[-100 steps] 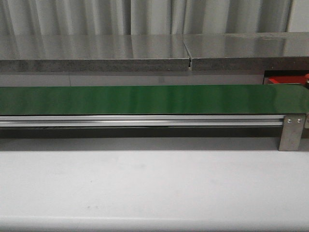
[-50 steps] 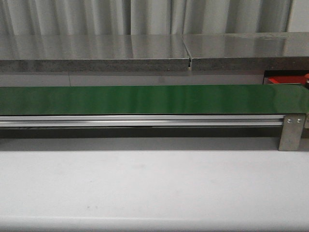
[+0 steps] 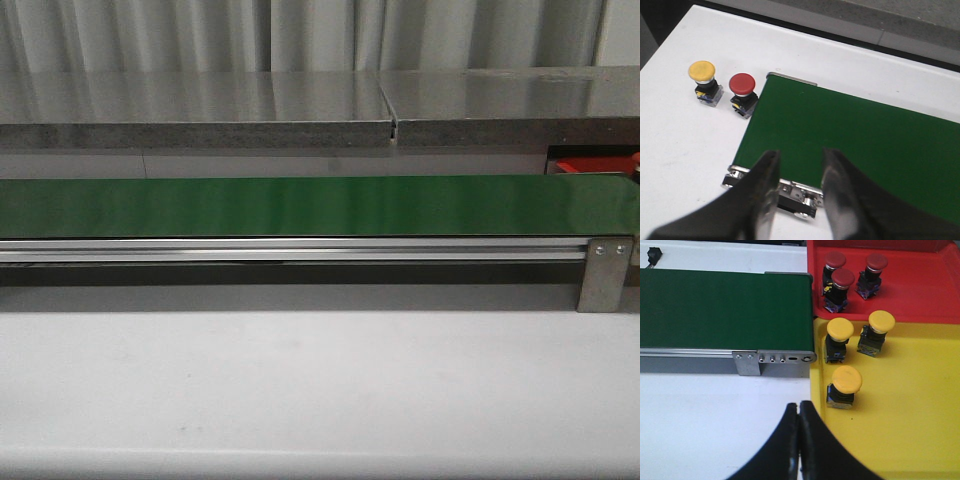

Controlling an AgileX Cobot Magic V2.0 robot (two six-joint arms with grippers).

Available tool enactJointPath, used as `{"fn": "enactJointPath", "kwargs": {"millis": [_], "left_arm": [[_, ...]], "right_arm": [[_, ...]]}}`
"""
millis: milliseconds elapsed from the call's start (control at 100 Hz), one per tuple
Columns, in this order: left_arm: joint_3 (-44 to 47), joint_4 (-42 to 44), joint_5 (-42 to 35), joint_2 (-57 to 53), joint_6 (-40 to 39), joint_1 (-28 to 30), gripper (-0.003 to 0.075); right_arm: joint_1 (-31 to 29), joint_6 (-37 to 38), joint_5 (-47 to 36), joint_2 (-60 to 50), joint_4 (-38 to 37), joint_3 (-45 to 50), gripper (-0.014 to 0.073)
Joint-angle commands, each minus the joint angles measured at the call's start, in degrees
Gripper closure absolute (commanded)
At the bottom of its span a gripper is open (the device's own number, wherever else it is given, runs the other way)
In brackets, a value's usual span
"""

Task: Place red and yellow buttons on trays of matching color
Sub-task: 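Move the left gripper over the remaining buttons on the table, then lower the left gripper and grasp the red button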

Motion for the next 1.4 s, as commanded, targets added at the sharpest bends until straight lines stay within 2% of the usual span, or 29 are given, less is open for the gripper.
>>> {"fn": "enactJointPath", "kwargs": {"millis": [0, 60, 180, 370, 620, 1000, 1390], "left_arm": [[-4.21, -2.4, -3.48, 2.09, -0.63, 1.65, 0.0253], [-5.88, -4.81, -2.8, 4.37, -0.63, 3.17, 0.021], [-9.74, -9.73, 0.15, 9.66, -1.03, 6.79, 0.0243], [-17.23, -10.19, 7.87, 18.47, -7.12, 11.97, 0.0261], [-28.95, -10.6, 16.19, 31.09, -12.55, 12.85, 0.0261], [-41.44, -15.58, 18.02, 45.21, -21.47, 12.73, 0.0261], [-45.88, -17.59, 14.71, 51.96, -22.56, 10.36, 0.0261]], "right_arm": [[-0.01, -0.13, -3.92, -0.16, -0.77, -1.44, 0.066], [-0.01, -0.13, -3.92, -0.16, -0.77, -1.44, 0.066], [-0.01, -0.13, -3.92, -0.16, -0.77, -1.44, 0.066], [-0.01, -0.13, -3.92, -0.16, -0.77, -1.44, 0.066], [-0.01, -0.13, -3.92, -0.16, -0.77, -1.44, 0.066], [-0.01, -0.13, -3.92, -0.16, -0.77, -1.44, 0.066], [-0.01, -0.13, -3.92, -0.16, -0.77, -1.44, 0.066]]}}
